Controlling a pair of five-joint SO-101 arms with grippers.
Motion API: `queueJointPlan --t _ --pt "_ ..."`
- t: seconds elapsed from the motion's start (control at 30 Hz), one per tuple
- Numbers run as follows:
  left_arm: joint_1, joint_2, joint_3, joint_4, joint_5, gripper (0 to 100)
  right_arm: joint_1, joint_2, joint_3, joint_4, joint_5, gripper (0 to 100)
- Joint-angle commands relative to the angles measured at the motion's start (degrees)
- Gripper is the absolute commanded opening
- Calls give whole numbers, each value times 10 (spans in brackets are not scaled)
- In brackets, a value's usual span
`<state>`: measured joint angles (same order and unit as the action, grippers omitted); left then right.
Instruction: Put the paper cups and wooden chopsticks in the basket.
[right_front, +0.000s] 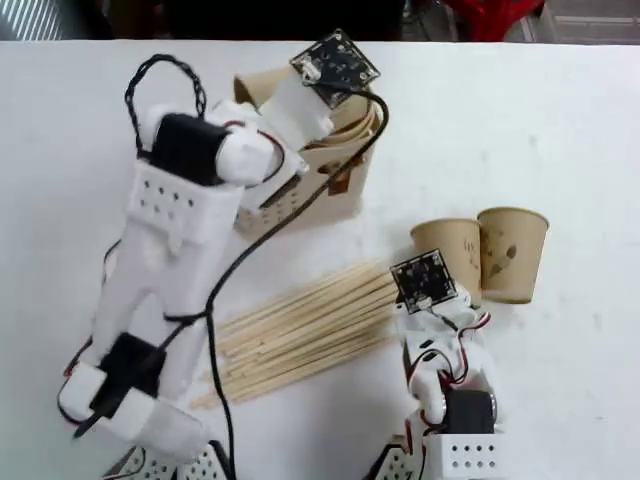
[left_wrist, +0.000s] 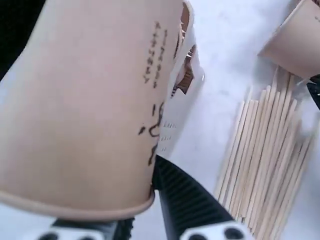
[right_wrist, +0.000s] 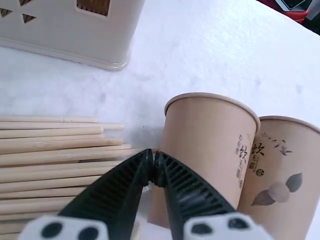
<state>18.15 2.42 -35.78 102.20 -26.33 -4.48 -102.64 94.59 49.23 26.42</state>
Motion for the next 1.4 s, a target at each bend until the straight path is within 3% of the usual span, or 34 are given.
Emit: queueJointPlan --t 0.0,0.23,0.5,0.7,1.07,1.37 --pt "-32 22 -67 -22 -4 24 -3 -5 -4 -12 6 18" --pt "-39 35 -102 -18 16 111 -3 -5 -4 -12 6 18" --pt "-38 36 -104 -25 16 93 -3 -5 -4 -12 6 18" --pt "-36 36 -103 -76 18 94 -3 -5 -4 -12 6 18" --pt "50 35 -105 -105 15 94 -3 -5 -4 -12 7 18" --pt "51 36 -98 -177 19 94 -4 -5 -4 -12 7 18"
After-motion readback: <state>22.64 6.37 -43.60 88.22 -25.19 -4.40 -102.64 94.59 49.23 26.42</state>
